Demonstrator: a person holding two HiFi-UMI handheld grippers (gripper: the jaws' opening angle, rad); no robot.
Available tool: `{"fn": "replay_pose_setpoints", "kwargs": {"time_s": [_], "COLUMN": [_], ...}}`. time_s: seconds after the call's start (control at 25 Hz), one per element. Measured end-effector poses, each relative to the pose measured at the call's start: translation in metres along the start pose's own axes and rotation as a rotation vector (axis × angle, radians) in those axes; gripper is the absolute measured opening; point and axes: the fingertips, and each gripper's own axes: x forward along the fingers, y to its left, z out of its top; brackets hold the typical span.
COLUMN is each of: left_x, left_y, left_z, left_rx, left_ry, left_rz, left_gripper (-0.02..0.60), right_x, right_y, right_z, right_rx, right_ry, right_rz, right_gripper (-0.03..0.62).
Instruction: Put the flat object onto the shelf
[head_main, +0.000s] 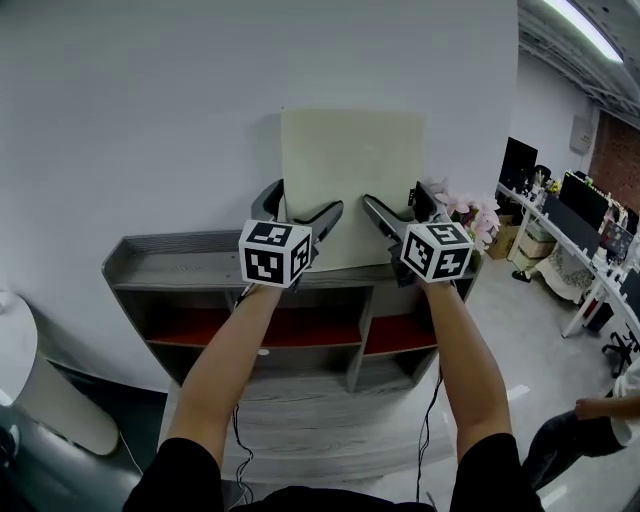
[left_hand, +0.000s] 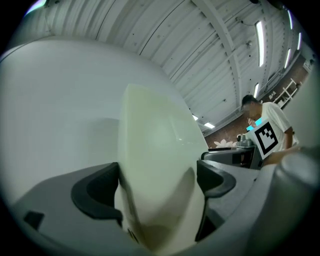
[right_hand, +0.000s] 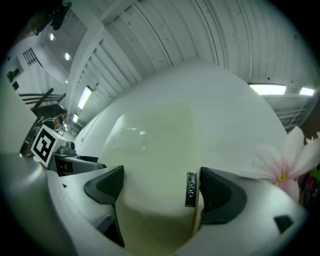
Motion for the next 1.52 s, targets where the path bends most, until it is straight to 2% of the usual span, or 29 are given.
{"fn": "replay_pose_setpoints", "kwargs": {"time_s": [0.2, 0.48, 0.8, 1.0, 1.12, 1.2, 1.28, 1.36, 1.44, 1.52], "left_x": [-0.001, -0.012, -0.042, -0.068, -0.087, -0.099, -0.110, -0.119, -0.127, -0.134], "left_y": [0.002, 0.005, 0.002, -0.010, -0.015, -0.017, -0.021, -0.026, -0.029, -0.032], "left_z": [-0.007, -0.005, 0.019, 0.031, 0.029, 0.029, 0.028, 0.027, 0.025, 0.022], "left_rx": [0.049, 0.043, 0.070, 0.111, 0.102, 0.092, 0.074, 0.050, 0.043, 0.034], "left_ry": [0.030, 0.006, -0.060, -0.109, -0.126, -0.135, -0.148, -0.157, -0.158, -0.159], "left_rz": [0.023, 0.076, 0.110, 0.119, 0.112, 0.110, 0.111, 0.110, 0.120, 0.130], "left_gripper": [0.482, 0.483, 0.482, 0.482, 0.474, 0.416, 0.319, 0.239, 0.172, 0.116], "right_x": [-0.006, -0.018, -0.038, -0.063, -0.083, -0.095, -0.109, -0.123, -0.135, -0.145], "right_y": [0.005, 0.008, 0.029, 0.049, 0.053, 0.056, 0.060, 0.064, 0.068, 0.072], "right_z": [-0.001, 0.008, 0.020, 0.041, 0.048, 0.052, 0.054, 0.054, 0.054, 0.051], "right_rx": [-0.013, 0.032, -0.053, -0.090, -0.113, -0.116, -0.127, -0.149, -0.171, -0.196], "right_ry": [0.009, -0.030, -0.050, -0.116, -0.148, -0.159, -0.175, -0.191, -0.204, -0.203], "right_rz": [0.012, -0.005, 0.010, 0.016, 0.006, -0.001, -0.020, -0.042, -0.059, -0.067], "right_gripper": [0.460, 0.460, 0.460, 0.459, 0.450, 0.397, 0.245, 0.156, 0.084, 0.051]}}
